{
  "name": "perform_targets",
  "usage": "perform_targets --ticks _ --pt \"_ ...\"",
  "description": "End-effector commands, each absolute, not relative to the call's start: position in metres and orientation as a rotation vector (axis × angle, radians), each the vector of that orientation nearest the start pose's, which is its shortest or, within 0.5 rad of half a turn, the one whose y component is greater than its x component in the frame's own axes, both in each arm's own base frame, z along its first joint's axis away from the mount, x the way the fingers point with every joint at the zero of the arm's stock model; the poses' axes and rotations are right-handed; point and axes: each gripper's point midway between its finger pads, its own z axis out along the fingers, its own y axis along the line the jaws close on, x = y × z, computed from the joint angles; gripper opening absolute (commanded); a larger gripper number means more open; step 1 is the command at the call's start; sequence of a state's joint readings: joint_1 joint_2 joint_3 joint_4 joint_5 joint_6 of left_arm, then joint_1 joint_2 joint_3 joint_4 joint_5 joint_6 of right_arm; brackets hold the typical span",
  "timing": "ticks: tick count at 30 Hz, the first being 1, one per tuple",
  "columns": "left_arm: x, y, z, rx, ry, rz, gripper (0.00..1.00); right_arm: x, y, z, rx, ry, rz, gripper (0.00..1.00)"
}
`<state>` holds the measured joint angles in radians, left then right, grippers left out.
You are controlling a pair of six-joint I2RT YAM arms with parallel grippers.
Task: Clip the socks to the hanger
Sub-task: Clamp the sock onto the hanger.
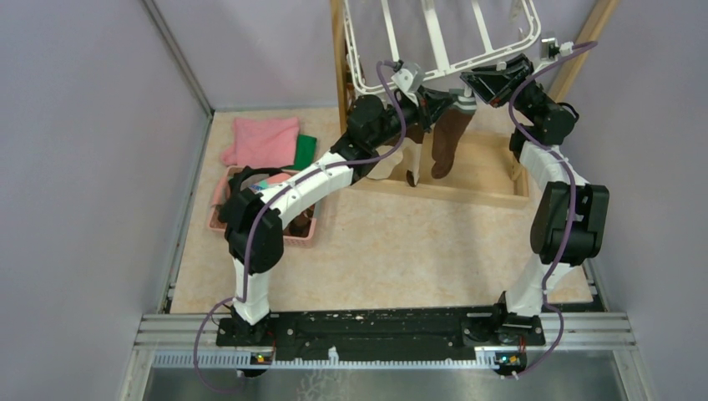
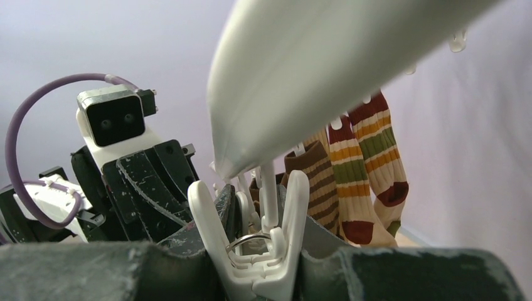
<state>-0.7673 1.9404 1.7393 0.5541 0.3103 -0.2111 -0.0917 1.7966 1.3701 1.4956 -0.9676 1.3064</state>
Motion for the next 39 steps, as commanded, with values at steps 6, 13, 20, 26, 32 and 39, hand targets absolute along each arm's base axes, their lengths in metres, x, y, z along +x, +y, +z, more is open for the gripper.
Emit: perform_targets --ticks 6,13,20,26,32,39 --pt "0.386 -0.473 0.414 0.61 1.087 -1.06 0.0 0.389 0.135 0.465 -0.638 0.852 1.239 0.0" --pt "0.39 -0.479 0.408 0.6 1.1 -1.047 0.0 0.39 0.134 0.464 -0.63 0.853 1.245 0.0" --pt "0.395 -0.477 0.415 0.557 1.087 -1.035 0.0 0.39 0.135 0.464 -0.633 0.854 1.245 0.0" --pt "0.378 -0.479 0.421 0.648 0.984 -1.04 0.0 0.389 0.135 0.464 -0.637 0.857 1.246 0.0" --pt "0.367 -0.481 0.421 0.736 0.9 -1.017 0.0 0.389 0.135 0.464 -0.638 0.86 1.248 0.0" --pt "0.379 -0.481 0.423 0.722 0.923 -0.976 0.0 0.388 0.136 0.464 -0.645 0.863 1.25 0.0"
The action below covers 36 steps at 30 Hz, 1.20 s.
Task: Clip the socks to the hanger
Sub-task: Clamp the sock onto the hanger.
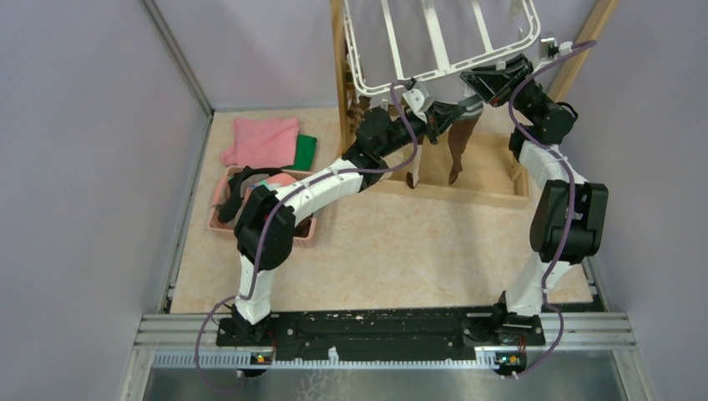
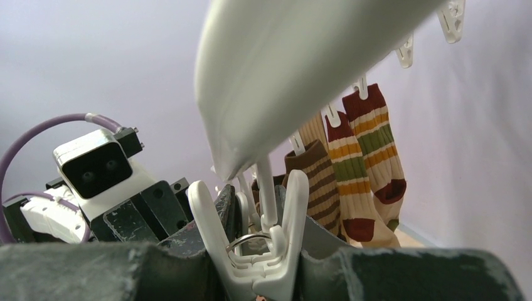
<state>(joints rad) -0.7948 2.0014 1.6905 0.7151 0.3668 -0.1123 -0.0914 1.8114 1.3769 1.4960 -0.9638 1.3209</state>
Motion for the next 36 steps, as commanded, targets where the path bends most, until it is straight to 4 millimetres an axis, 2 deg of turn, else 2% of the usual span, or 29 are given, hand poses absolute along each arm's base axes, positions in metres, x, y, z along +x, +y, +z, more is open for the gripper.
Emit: perform_targets --ticks 1,9,15,20,25,36 --pt "0.381 -0.482 0.421 0.728 0.928 -0.975 0.0 0.387 0.136 0.464 -0.646 0.864 1.25 0.0" --pt "0.397 -0.476 0.424 0.699 0.953 -0.958 0.0 0.386 0.136 0.465 -0.651 0.864 1.251 0.0" --pt "0.41 -0.475 0.415 0.682 1.017 -0.952 0.0 0.385 0.136 0.466 -0.654 0.862 1.251 0.0" --pt "0.41 -0.476 0.409 0.692 1.025 -0.955 0.0 0.386 0.136 0.466 -0.65 0.863 1.254 0.0" --pt "0.408 -0.475 0.416 0.681 1.0 -0.966 0.0 0.386 0.136 0.466 -0.648 0.864 1.256 0.0" --pt "0.412 -0.474 0.417 0.643 1.038 -0.988 0.0 0.386 0.136 0.466 -0.648 0.864 1.258 0.0"
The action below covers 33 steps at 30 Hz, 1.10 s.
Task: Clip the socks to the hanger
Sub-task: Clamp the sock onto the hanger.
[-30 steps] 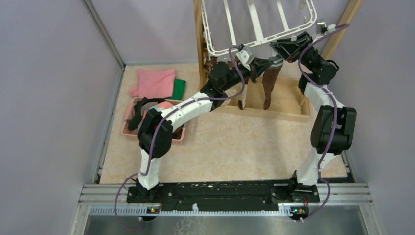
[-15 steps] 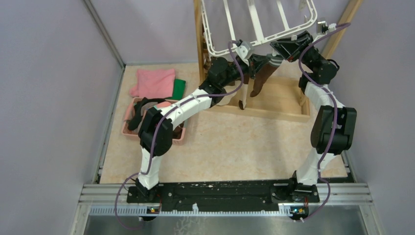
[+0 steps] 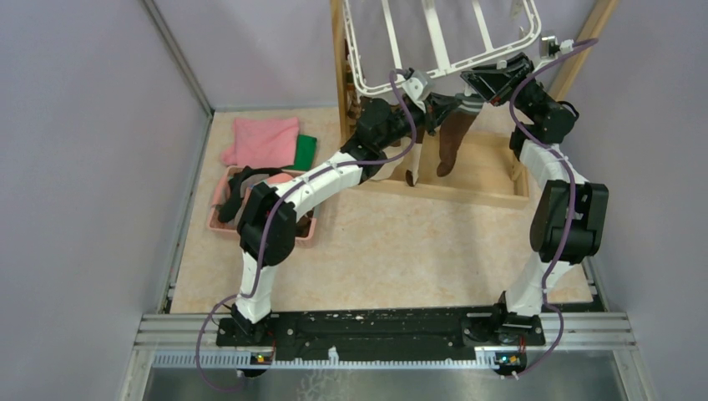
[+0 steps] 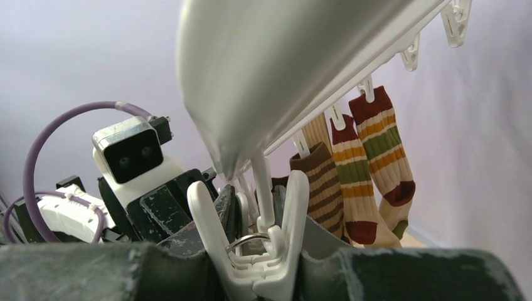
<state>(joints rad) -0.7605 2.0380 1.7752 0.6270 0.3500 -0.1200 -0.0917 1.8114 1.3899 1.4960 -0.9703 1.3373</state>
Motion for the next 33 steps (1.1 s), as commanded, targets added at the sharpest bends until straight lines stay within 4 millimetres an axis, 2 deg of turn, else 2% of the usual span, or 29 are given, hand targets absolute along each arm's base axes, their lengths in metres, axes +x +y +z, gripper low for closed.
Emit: perform_targets --ticks 1,7,15,28,33 --pt "0.413 -0.474 0.418 0.635 1.045 -0.989 0.0 0.385 0.136 0.466 -0.649 0.864 1.257 0.0" --pt "0.42 -0.47 0.42 0.579 1.085 -1.002 0.0 0.385 0.136 0.466 -0.651 0.864 1.258 0.0" --pt "0.42 -0.468 0.422 0.542 1.118 -1.035 0.0 0.386 0.136 0.466 -0.65 0.865 1.257 0.0" --pt "0.391 -0.469 0.441 0.543 1.05 -1.197 0.0 0.389 0.135 0.463 -0.643 0.855 1.237 0.0" --pt "0.389 -0.467 0.442 0.527 1.041 -1.208 0.0 0.39 0.135 0.462 -0.643 0.858 1.237 0.0"
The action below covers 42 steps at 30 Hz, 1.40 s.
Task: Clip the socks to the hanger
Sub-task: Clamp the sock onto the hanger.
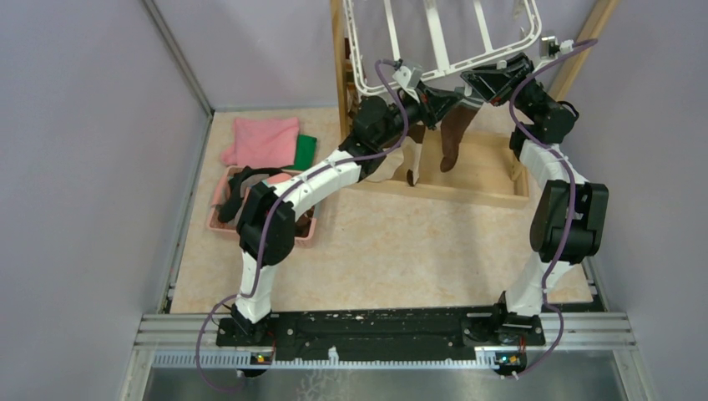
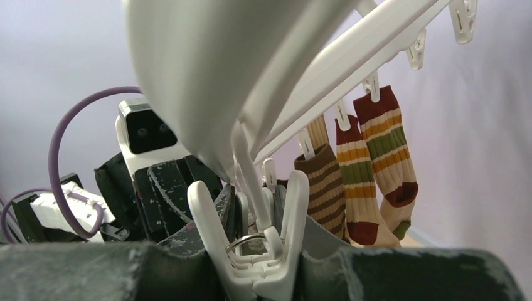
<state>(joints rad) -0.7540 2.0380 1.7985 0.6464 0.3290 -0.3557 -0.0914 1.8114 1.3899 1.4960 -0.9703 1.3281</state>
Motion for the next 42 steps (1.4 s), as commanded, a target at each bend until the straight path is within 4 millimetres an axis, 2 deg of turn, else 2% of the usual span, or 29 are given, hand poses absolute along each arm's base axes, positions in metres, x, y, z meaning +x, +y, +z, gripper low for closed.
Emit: perform_targets --ticks 1,11,25,34,42 --pt "0.389 -0.466 0.443 0.52 1.038 -1.208 0.0 0.389 0.136 0.462 -0.645 0.858 1.237 0.0" --pt "0.383 -0.456 0.45 0.476 0.997 -1.222 0.0 0.389 0.135 0.462 -0.646 0.857 1.233 0.0" --pt "0.385 -0.457 0.457 0.466 0.979 -1.237 0.0 0.39 0.136 0.461 -0.653 0.862 1.234 0.0" --pt "0.396 -0.452 0.456 0.471 0.976 -1.125 0.0 0.389 0.137 0.461 -0.659 0.865 1.238 0.0" --pt "0.393 -0.452 0.457 0.512 0.928 -1.072 0.0 0.39 0.137 0.46 -0.661 0.868 1.242 0.0"
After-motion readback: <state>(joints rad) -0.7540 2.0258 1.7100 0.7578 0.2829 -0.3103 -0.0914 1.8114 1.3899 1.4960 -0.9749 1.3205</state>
